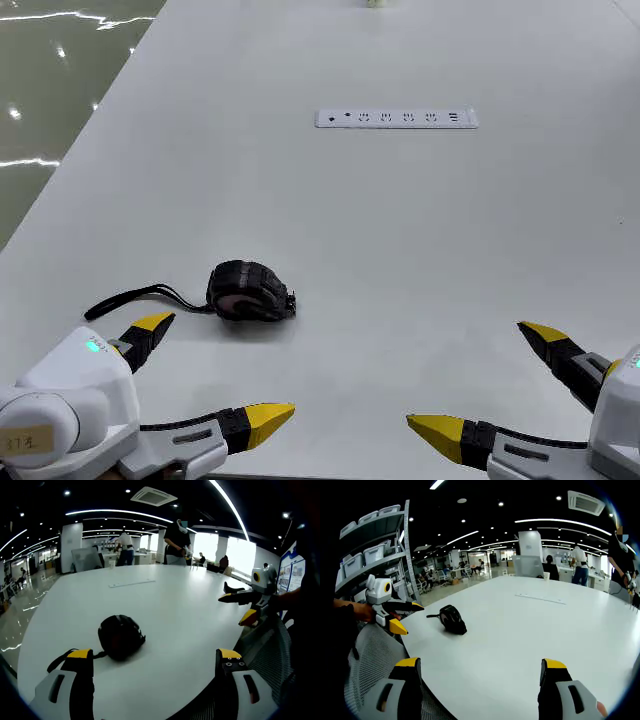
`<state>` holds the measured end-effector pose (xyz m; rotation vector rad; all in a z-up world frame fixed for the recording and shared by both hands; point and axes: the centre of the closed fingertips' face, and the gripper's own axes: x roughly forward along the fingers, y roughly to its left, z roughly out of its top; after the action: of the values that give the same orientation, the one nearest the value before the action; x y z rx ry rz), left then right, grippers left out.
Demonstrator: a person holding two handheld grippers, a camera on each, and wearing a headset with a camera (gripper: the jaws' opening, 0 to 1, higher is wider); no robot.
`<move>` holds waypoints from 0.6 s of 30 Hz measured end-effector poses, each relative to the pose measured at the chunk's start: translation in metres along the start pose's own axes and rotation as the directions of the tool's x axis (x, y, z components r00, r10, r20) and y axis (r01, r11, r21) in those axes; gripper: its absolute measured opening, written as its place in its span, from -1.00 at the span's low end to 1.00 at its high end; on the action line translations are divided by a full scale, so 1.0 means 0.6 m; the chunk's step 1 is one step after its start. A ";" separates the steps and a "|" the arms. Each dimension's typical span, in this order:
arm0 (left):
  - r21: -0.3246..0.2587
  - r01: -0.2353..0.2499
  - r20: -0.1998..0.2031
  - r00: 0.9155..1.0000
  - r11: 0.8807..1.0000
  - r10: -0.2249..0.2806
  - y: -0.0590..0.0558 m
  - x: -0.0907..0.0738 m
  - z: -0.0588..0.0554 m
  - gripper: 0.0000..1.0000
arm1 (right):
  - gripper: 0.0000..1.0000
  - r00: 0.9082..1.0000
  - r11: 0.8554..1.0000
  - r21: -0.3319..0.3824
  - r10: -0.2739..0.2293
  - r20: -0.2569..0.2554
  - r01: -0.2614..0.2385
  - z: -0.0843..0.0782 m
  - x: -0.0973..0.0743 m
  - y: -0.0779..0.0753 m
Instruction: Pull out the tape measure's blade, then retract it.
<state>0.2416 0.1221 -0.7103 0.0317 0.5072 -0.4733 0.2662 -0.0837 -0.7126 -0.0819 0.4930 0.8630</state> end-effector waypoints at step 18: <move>0.007 -0.002 -0.002 1.000 1.000 0.002 0.004 -0.002 -0.001 0.98 | 0.98 1.000 1.000 -0.009 0.006 0.011 -0.006 0.003 0.002 0.002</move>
<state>0.2415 0.1248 -0.7105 0.0390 0.5081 -0.4731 0.2665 -0.0818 -0.7115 -0.0839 0.4795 0.8707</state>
